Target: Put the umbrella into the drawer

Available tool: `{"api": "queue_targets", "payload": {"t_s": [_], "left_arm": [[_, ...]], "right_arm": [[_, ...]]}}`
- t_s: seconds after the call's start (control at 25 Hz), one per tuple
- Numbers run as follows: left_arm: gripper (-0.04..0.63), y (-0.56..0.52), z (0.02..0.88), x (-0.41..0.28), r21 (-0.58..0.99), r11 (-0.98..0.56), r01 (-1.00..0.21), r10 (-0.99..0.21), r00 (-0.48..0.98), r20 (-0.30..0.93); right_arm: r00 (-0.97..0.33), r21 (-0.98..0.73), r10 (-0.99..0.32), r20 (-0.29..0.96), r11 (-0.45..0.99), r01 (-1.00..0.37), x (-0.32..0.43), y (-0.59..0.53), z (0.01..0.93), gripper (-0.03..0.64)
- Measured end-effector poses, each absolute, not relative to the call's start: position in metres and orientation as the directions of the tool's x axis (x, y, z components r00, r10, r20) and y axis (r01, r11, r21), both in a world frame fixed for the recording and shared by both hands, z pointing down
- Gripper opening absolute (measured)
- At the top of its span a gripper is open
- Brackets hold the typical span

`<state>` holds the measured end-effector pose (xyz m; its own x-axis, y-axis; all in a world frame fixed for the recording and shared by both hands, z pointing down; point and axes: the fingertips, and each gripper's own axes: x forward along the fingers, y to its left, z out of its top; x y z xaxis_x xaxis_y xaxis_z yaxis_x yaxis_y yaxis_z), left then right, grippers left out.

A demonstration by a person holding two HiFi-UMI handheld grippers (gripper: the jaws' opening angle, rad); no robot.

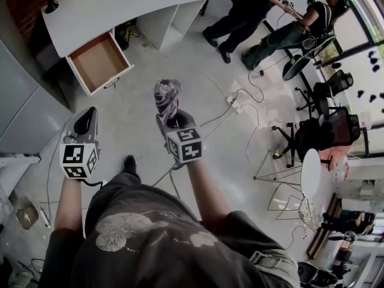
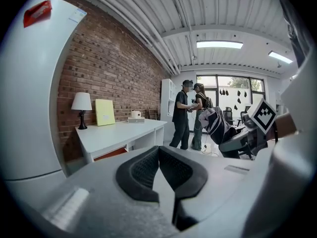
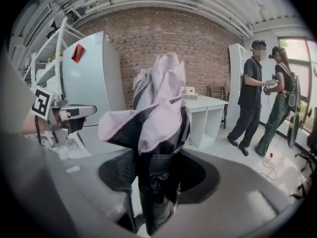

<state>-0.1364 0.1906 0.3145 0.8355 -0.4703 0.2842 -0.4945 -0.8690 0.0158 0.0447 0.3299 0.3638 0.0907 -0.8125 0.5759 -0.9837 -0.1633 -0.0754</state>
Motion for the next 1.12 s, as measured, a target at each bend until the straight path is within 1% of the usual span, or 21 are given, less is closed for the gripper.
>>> {"api": "queue_targets", "payload": {"t_s": [0.28,0.44,0.56,0.84,1.12], "left_arm": [[0.011,0.130,0.306,-0.101,0.003,-0.878,-0.479,-0.460,0.844,0.275],[0.011,0.112,0.312,-0.104,0.042,-0.858,-0.511,-0.481,0.830,0.282],[0.011,0.096,0.312,-0.103,0.039,-0.843,-0.537,-0.505,0.814,0.286],[0.011,0.066,0.321,-0.103,0.042,-0.777,-0.628,-0.590,0.749,0.301],[0.011,0.018,0.341,-0.074,0.025,-0.691,-0.723,-0.668,0.650,0.362]], "right_arm": [[0.120,-0.077,-0.808,0.577,-0.200,-0.977,0.084,0.274,0.355,0.216],[0.089,-0.077,-0.797,0.598,-0.168,-0.983,0.084,0.254,0.360,0.216],[0.067,-0.070,-0.799,0.598,-0.136,-0.988,0.090,0.233,0.358,0.215],[-0.028,-0.079,-0.808,0.589,-0.023,-0.997,0.109,0.170,0.368,0.216],[-0.177,-0.118,-0.778,0.603,0.133,-0.984,0.140,0.087,0.394,0.215]]}}
